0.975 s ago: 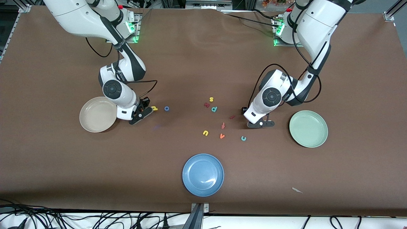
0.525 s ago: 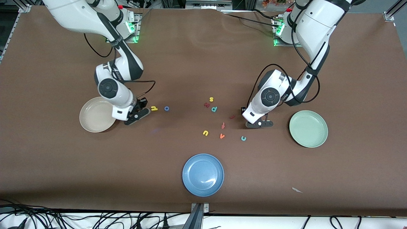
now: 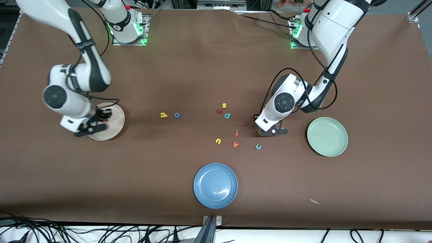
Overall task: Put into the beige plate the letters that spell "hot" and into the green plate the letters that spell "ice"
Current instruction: 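Place the orange letter on the white plate while the left gripper grasps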
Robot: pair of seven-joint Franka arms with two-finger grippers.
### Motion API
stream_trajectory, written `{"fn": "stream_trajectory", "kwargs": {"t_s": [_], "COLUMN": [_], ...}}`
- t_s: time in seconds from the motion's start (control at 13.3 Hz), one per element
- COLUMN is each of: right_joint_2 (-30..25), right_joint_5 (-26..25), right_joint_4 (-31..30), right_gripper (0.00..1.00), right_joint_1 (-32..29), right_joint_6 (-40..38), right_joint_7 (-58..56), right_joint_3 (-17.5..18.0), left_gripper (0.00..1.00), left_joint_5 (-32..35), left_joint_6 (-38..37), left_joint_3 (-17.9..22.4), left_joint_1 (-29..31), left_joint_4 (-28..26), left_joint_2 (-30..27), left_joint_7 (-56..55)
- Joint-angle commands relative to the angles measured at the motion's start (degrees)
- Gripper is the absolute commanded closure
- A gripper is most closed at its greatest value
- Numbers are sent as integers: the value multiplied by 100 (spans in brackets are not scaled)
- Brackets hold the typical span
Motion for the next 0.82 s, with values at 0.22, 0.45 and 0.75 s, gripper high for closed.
{"fn": "stream_trajectory", "kwargs": {"t_s": [0.22, 0.45, 0.75], "right_joint_2": [711, 711, 545], "right_joint_5": [-43, -16, 28], "right_joint_4": [264, 264, 431], "right_gripper": [88, 39, 2], "right_joint_1": [-527, -509, -448], "right_joint_6": [215, 215, -64], "right_joint_7": [-116, -81, 488], "right_joint_3": [45, 53, 404], "left_gripper": [71, 74, 76], "left_joint_5": [192, 192, 201], "left_joint_6": [28, 11, -688], "left_joint_3": [19, 19, 19], "left_joint_1": [-58, -58, 39], "left_joint_4": [129, 138, 496], "left_joint_2": [239, 230, 11], "left_joint_7": [-100, -56, 119]}}
